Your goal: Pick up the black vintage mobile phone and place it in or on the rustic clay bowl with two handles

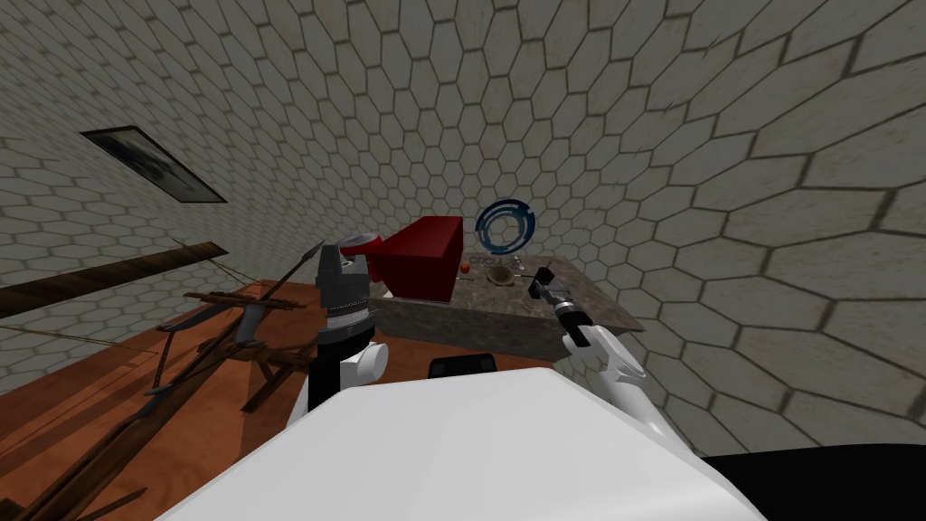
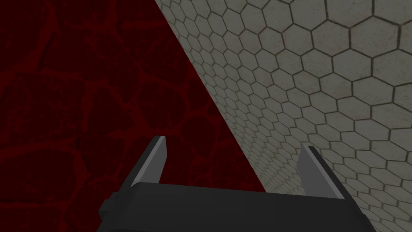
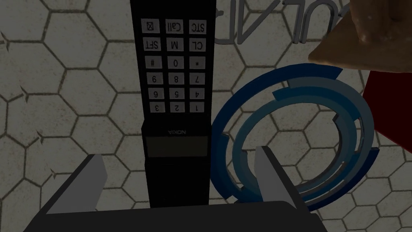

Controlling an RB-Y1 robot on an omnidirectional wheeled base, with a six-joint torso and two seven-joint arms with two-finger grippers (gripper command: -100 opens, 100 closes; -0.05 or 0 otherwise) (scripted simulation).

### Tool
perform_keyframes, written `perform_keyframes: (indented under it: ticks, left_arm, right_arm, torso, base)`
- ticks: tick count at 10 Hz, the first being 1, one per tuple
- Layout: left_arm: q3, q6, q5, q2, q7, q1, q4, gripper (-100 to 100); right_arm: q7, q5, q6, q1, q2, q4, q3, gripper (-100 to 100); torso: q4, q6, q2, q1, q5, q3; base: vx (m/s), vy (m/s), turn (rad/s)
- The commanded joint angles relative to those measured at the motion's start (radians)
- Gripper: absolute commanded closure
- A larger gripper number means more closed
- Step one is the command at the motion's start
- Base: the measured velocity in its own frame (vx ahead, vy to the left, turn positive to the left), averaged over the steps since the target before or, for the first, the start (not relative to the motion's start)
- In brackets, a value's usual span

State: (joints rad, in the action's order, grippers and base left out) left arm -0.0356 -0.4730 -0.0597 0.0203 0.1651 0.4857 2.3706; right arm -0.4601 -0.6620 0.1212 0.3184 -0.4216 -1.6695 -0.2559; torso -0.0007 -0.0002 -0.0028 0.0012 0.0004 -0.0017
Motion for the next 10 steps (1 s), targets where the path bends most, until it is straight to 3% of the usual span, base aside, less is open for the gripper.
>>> perform_keyframes:
  ticks: [1,2,3,4,5,6,10]
  left_arm:
    - [0.000,0.000,0.000,0.000,0.000,0.000,0.000,0]
    - [0.000,0.000,0.000,0.000,0.000,0.000,0.000,0]
    - [0.000,0.000,0.000,0.000,0.000,0.000,0.000,0]
    - [0.000,0.000,0.000,0.000,0.000,0.000,0.000,0]
    - [0.000,0.000,0.000,0.000,0.000,0.000,0.000,0]
    - [0.000,0.000,0.000,0.000,0.000,0.000,0.000,0]
    - [0.000,0.000,0.000,0.000,0.000,0.000,0.000,0]
  right_arm:
    - [-0.021,-0.006,-0.005,-0.011,-0.011,0.029,-0.003,-100]
    - [-0.038,-0.012,-0.009,-0.015,-0.018,0.048,-0.005,-100]
    - [-0.025,-0.007,-0.005,-0.007,-0.016,0.033,-0.006,-100]
    - [-0.028,-0.008,-0.006,-0.007,-0.016,0.035,-0.006,0]
    - [-0.028,-0.008,-0.006,-0.007,-0.016,0.034,-0.006,-100]
    - [-0.028,-0.008,-0.006,-0.007,-0.016,0.034,-0.006,100]
    - [-0.027,-0.007,-0.005,-0.007,-0.016,0.034,-0.006,100]
  torso:
    - [0.000,0.000,0.000,0.000,0.000,0.000]
    - [0.000,0.000,0.000,0.000,0.000,0.000]
    - [0.000,0.000,0.000,0.000,0.000,0.000]
    - [0.000,0.000,0.001,-0.001,0.000,0.001]
    - [0.000,0.000,0.002,-0.001,0.000,0.001]
    - [0.000,0.000,0.002,-0.001,0.000,0.001]
    - [0.000,0.000,0.002,-0.002,0.000,0.001]
  base:
    - [0.031,0.025,0.037]
    - [0.030,0.024,0.043]
    - [0.014,0.010,0.006]
    - [0.000,0.000,0.000]
    - [0.000,0.000,0.000]
    - [0.000,0.000,0.000]
    - [0.000,0.000,0.000]
